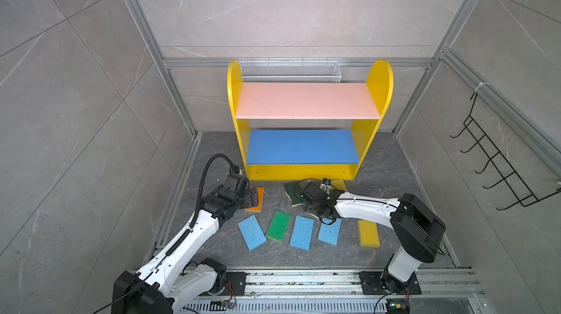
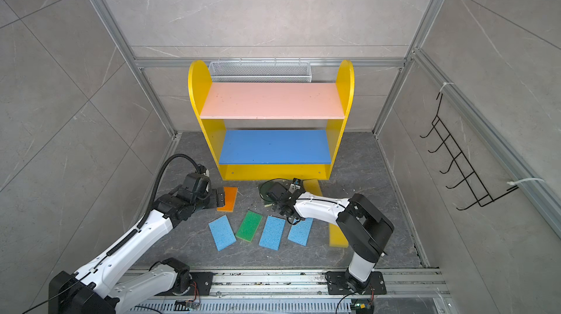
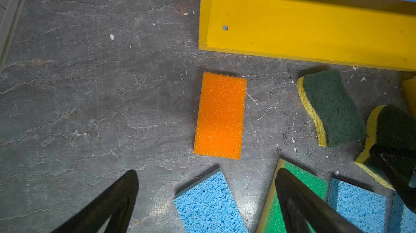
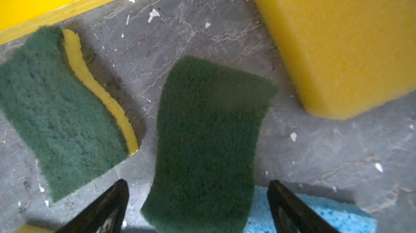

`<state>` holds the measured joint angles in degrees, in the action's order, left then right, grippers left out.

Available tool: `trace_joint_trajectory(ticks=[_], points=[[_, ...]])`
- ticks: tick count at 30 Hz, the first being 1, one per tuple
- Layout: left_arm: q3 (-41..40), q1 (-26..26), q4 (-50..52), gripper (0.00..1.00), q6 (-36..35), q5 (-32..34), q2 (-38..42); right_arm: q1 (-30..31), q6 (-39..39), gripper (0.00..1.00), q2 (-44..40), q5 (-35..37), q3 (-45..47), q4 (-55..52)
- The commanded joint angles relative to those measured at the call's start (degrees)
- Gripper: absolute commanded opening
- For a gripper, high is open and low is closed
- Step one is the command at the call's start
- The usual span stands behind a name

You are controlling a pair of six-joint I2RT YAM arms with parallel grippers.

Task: Arrange cleaning sponges on a shelf
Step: Pick up the cleaning sponge at the center of the table.

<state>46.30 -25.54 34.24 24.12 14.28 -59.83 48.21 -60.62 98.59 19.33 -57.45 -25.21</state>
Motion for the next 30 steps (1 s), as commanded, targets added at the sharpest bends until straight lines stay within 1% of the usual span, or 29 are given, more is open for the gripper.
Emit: trace_joint_trajectory(ticks=[1,5,7,11,16,25,30], points=[[1.6,0.5,-1.1,0.97,0.7,-1.4,-0.3,-0.5,1.0,0.96,1.3,-0.7,-0.5,1.1],[1.6,0.8,-1.3,0.97,1.0,-2.0,-1.0,-0.5,2.0,0.93,2.7,-0.5,-2.2,0.3],[1.6,0.8,-1.4,0.96,1.0,-2.2,-1.1,-0.5,3.8,0.92,3.1,-0.4,-2.7,0.0],[1.5,1.2,-1.5,0.96,1.3,-2.4,-1.2,-0.6,4.3,0.88,3.7,-0.2,-3.2,-0.7],[1.0,1.6,-2.4,0.97,1.6,-4.2,-1.8,-0.5,6.0,0.84,4.8,-0.4,-3.8,-1.0],[1.1,2.1,-3.4,0.96,1.9,-5.5,-2.7,-0.6,5.0,0.84,6.2,0.0,-4.5,-3.9],[1.2,2.5,-3.6,0.96,1.7,-6.0,-3.0,-0.6,4.8,0.84,6.7,-0.1,-4.3,-3.8]])
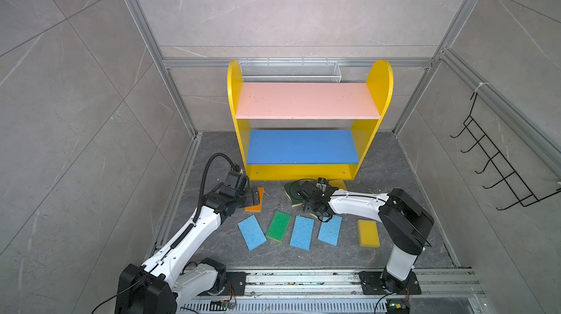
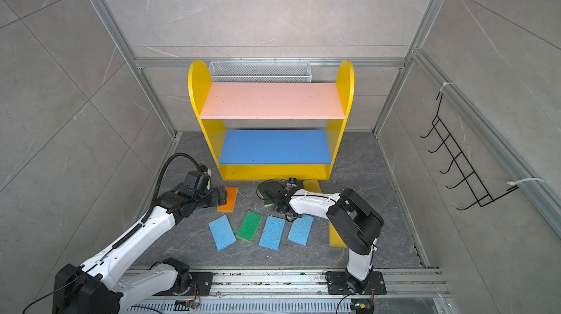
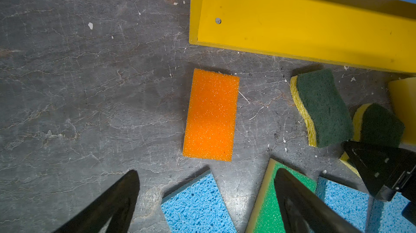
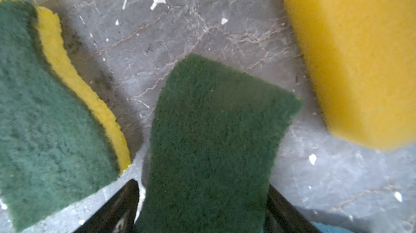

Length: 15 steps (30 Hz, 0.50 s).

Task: Arrange cleaning sponges on a shelf
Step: Pick up the cleaning sponge at the center of the table.

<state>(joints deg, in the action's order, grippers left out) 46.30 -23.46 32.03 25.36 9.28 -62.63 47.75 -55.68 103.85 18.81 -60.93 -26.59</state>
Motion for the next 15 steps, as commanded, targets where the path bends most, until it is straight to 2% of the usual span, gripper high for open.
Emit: trace_joint_trajectory(ticks=[1,6,12,15], points=[[1.2,0.5,-1.4,0.96,0.6,-1.1,-0.3,-0.1,0.1,0.84,1.8,0.4,-1.2,-2.4],[1.1,0.8,-1.3,0.95,0.4,-1.4,0.0,-0.2,2.7,0.8,3.2,0.2,-2.2,-1.5],[1.5,1.0,-0.8,0.95,-0.1,-1.5,0.6,-0.9,5.6,0.67,4.1,0.4,-3.1,-2.0],[1.6,1.0,-0.8,0.95,-0.1,-1.5,1.3,-1.1,6.5,0.66,3.9,-0.1,-3.2,-2.4]])
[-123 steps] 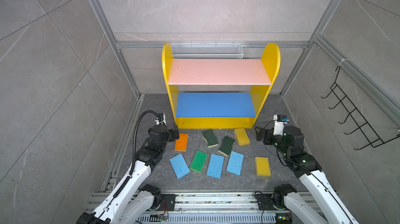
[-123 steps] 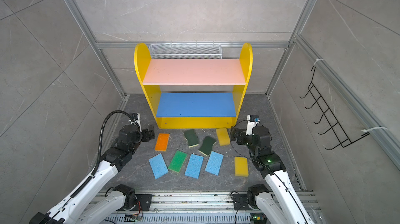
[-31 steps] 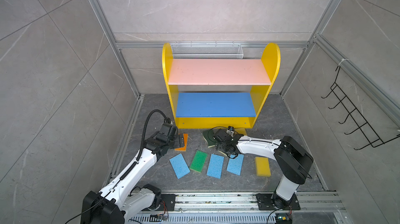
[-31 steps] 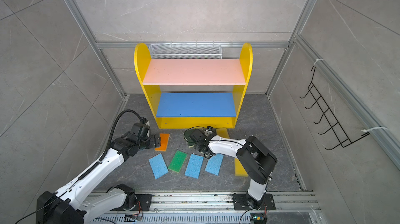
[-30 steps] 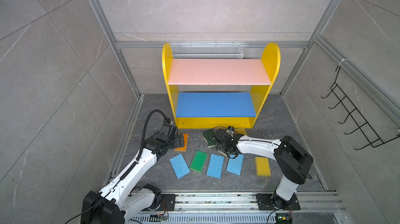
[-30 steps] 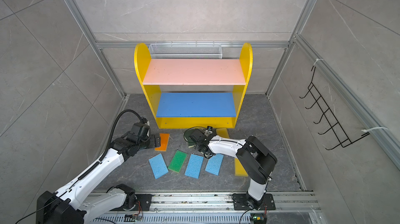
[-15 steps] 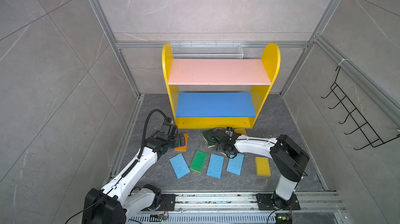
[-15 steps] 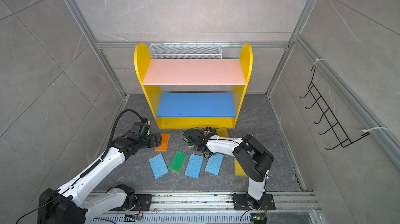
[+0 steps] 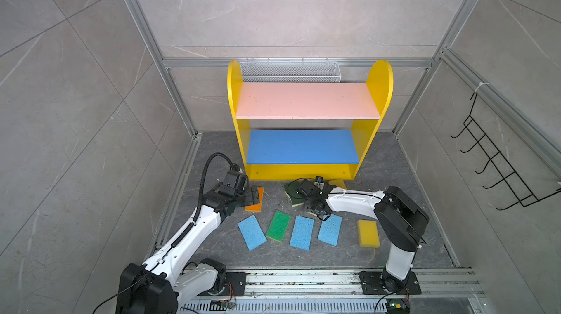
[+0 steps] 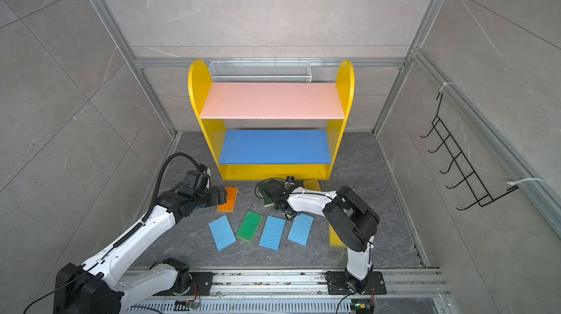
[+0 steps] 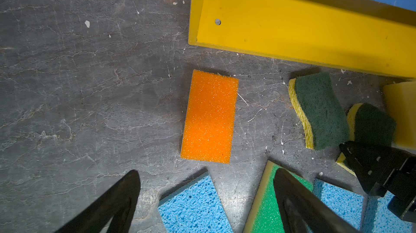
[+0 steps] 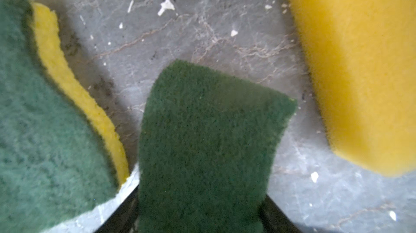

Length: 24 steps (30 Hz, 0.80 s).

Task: Arrange cleaning sponges on a shelf
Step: Pick up the cleaning sponge at the center of the table.

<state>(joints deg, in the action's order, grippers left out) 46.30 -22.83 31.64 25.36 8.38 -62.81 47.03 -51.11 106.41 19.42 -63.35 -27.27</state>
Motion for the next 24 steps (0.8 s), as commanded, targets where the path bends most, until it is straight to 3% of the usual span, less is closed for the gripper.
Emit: trace_joint_trajectory(ticks=[1,24], points=[[1.6,0.3,-0.2,0.95,0.0,-0.5,1.6,-0.3,2.2,0.66,1.1,-0.8,-0.6,-1.7],[4.8,0.3,4.7,0.95,-1.5,3.0,7.2,3.3,10.8,0.55,-14.3,-0.2,-2.3,-10.3]])
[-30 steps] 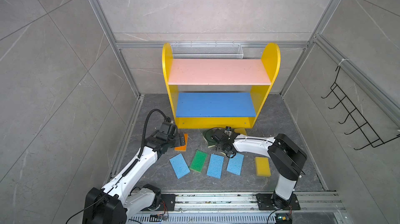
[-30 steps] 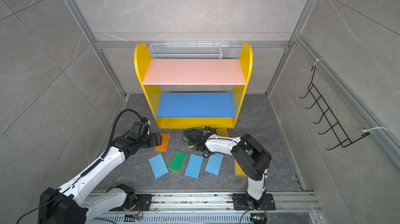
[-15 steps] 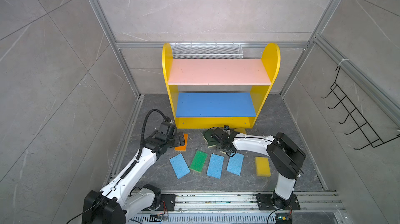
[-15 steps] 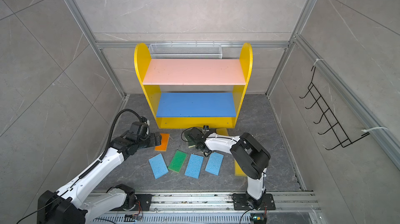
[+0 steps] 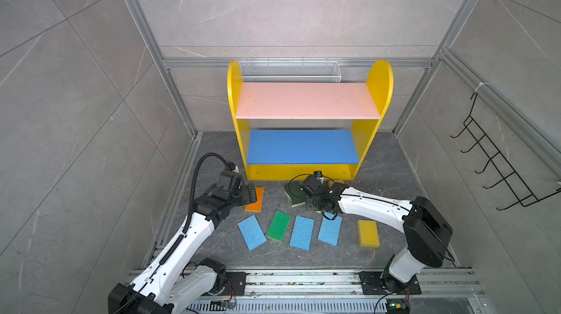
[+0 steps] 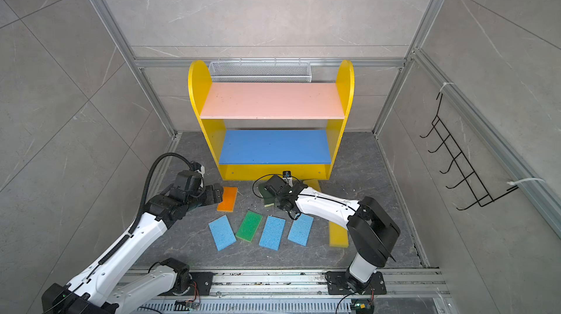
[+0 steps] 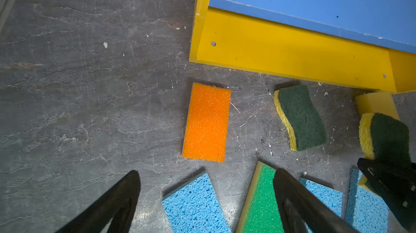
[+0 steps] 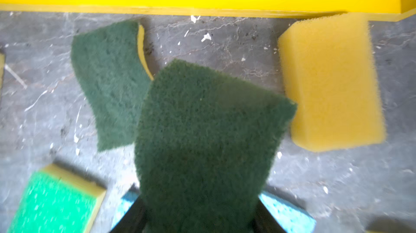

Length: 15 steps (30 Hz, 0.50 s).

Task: Arrange cleaning sponges on a shelf
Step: Pick up the cleaning sponge at the center of the table.

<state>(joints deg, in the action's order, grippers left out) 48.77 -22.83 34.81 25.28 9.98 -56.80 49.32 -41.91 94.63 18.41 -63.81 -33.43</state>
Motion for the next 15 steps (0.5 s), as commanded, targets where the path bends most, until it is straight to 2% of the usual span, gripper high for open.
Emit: trace_joint_trajectory(ticks=[1,15], points=[[2.4,0.3,1.6,0.95,-1.4,1.3,1.2,1.3,1.7,0.55,-3.2,1.2,-2.2,-4.8],[4.5,0.2,2.6,0.95,-1.3,0.0,3.7,3.5,6.5,0.56,-13.0,2.1,-12.3,-13.5]])
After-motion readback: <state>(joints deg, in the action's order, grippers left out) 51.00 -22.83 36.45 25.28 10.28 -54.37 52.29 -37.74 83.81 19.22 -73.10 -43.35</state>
